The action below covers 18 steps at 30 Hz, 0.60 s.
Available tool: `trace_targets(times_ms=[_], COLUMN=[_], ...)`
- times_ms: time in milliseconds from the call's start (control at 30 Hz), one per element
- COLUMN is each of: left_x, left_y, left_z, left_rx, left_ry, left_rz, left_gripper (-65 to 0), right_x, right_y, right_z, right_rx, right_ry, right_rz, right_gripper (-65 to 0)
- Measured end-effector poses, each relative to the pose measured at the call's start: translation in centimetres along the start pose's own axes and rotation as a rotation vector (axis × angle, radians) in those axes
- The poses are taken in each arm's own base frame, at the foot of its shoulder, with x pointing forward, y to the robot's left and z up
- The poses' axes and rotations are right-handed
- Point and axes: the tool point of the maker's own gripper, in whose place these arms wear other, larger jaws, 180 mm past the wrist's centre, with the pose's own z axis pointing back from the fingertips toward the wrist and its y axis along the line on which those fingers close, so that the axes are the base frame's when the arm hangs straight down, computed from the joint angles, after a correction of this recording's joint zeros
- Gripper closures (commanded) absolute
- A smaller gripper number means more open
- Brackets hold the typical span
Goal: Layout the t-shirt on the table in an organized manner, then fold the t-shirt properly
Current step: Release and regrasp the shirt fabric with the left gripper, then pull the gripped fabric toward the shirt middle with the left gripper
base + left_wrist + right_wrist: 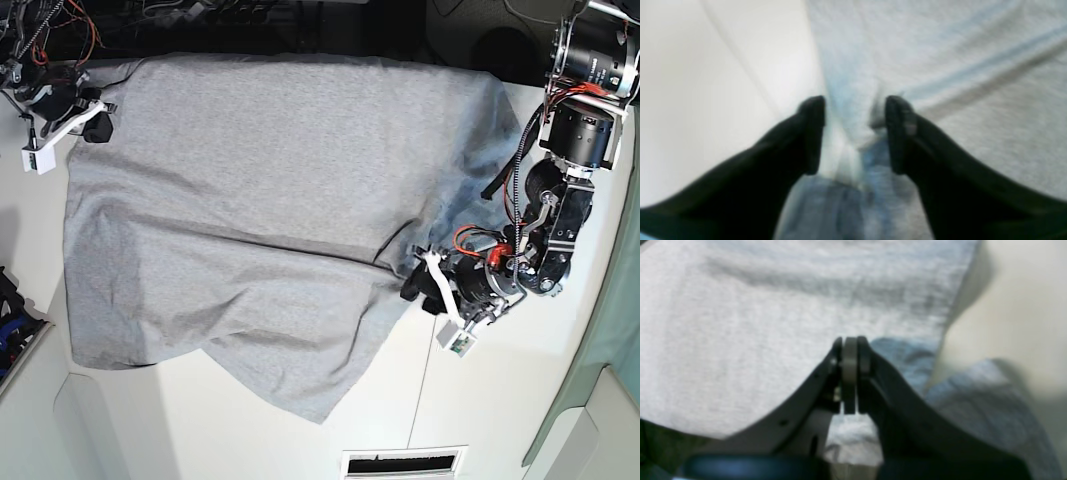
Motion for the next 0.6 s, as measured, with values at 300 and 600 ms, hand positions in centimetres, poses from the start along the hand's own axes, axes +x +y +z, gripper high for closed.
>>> trace_targets(times_ms=[300,600], left_x=[0.5,4.5], left_y=[5.1,-0.9], left_z=[2.2,4.2], left_rx=[0.135,-0.306], left_ry=[-0.004,-0.171], left_rz=[0.093,0.264], left_gripper=[-36.5,-36.3], right_x=[0.2,-2.3], right_y=[0.4,4.0], right_z=[0.0,-1.0], right_rx=[0.022,0.129], right_ry=[-0.011,0.059], right_rz=[-0.017,-0.057], right_gripper=[-12.6,0.0])
